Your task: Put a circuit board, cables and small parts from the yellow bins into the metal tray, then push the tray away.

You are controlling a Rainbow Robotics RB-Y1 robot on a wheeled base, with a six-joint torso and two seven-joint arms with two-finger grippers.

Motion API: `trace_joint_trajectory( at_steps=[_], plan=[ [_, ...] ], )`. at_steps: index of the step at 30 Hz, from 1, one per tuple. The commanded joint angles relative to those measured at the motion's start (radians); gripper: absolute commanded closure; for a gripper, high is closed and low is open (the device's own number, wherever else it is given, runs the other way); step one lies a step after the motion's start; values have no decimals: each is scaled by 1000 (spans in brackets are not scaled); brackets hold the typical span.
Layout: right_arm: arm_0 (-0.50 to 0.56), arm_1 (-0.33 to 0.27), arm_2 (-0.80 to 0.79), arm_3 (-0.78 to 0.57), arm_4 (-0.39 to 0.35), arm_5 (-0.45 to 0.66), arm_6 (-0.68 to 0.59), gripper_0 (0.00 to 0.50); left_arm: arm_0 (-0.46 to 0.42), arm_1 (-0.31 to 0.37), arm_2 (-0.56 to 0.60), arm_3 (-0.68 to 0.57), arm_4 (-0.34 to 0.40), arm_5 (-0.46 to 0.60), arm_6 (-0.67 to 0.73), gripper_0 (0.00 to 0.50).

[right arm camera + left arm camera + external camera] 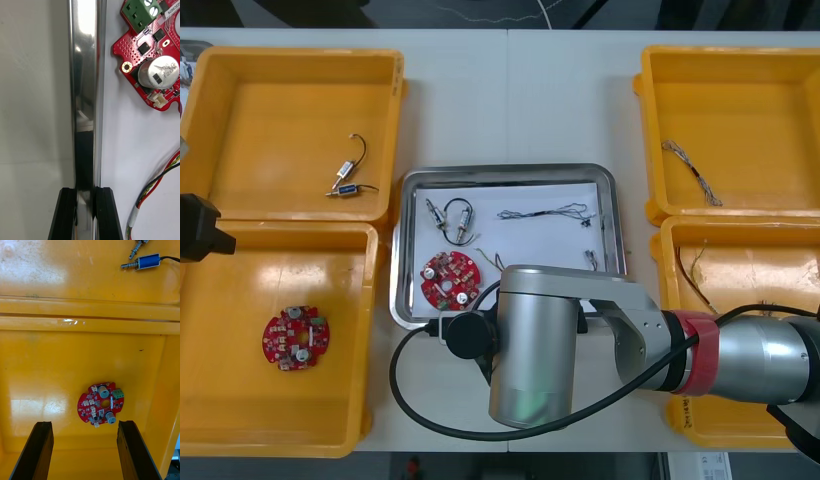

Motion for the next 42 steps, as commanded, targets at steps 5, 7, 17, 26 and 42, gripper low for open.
trace_joint_trajectory(
  at_steps=[5,7,17,26,42],
  plan=[
    [-71,-25,10,-11,30,-10,-31,500,17,47,32,-5,8,6,-87,0],
    [-83,-25,10,-5,28,-10,-31,500,17,47,32,-5,8,6,-87,0],
    [-161,-13,10,61,28,-19,-33,500,17,47,32,-5,8,6,-87,0],
    [-233,10,7,155,25,-38,-33,500,17,47,32,-5,8,6,-87,0],
    [-345,37,-13,324,-16,-148,-27,500,17,47,32,-5,8,6,-87,0]
  ],
)
